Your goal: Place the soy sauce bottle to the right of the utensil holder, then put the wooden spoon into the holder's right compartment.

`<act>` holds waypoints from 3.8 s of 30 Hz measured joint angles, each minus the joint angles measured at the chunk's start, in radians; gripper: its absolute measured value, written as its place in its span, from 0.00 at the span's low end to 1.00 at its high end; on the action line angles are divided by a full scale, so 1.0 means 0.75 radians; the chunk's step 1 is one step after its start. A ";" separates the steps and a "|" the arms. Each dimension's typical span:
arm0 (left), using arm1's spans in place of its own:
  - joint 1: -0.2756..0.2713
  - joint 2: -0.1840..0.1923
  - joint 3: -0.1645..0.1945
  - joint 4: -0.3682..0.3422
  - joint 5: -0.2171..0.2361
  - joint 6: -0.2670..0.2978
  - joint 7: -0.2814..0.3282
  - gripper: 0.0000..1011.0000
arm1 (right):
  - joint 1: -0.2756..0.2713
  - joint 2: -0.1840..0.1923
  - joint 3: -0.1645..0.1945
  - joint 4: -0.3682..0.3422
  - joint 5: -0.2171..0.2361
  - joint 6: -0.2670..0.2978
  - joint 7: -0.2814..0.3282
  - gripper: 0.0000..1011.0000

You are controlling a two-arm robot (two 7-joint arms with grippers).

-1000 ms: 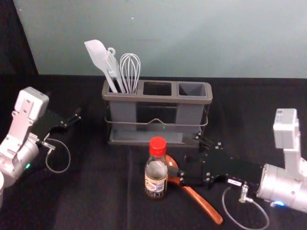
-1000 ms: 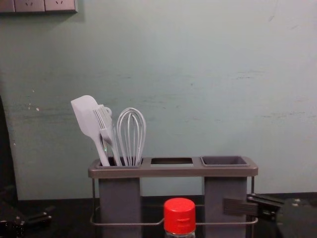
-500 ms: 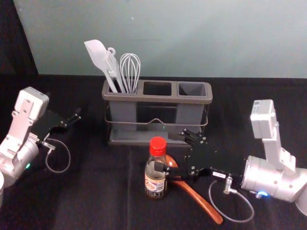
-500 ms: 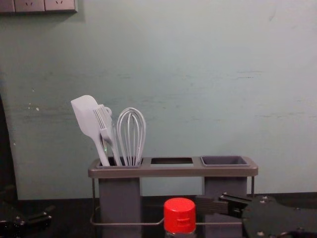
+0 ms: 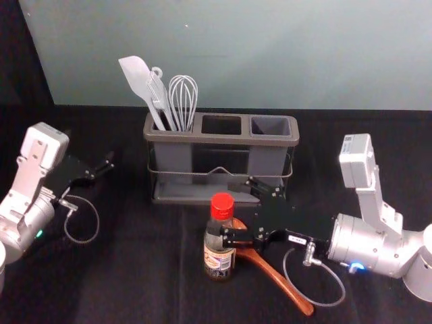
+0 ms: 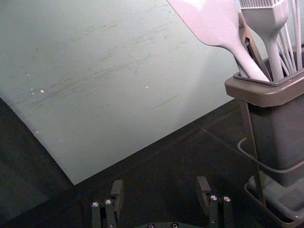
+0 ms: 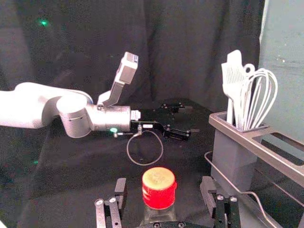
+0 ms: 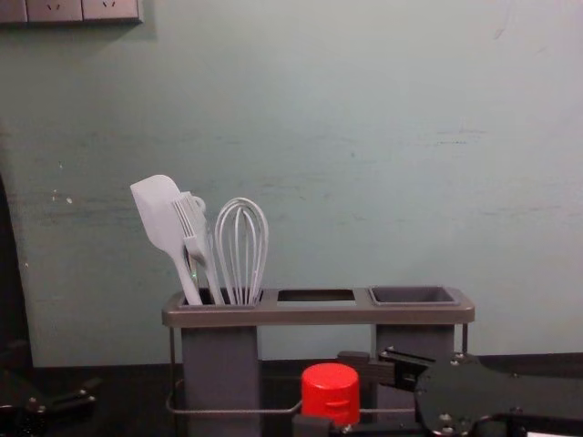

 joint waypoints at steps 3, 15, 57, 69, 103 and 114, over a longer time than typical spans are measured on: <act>0.000 0.000 0.000 0.000 0.000 0.000 0.000 0.99 | 0.005 -0.002 -0.007 0.000 -0.011 -0.005 -0.004 0.99; 0.000 0.000 0.000 0.000 0.000 0.000 0.000 0.99 | 0.002 -0.001 -0.011 -0.011 -0.048 -0.035 -0.030 0.99; 0.000 0.000 0.000 0.000 0.000 0.000 0.000 0.99 | -0.005 0.003 0.000 -0.020 -0.030 -0.030 -0.022 0.39; 0.000 0.000 0.000 0.000 0.000 0.000 0.000 0.99 | -0.070 0.070 0.083 -0.149 0.051 -0.020 -0.044 0.39; 0.000 0.000 0.000 0.000 0.000 0.000 0.000 0.99 | -0.249 0.206 0.470 0.004 0.094 -0.128 -0.156 0.39; 0.000 0.000 0.000 0.000 0.000 0.000 0.000 0.99 | -0.082 0.093 0.402 0.178 0.026 -0.083 -0.144 0.39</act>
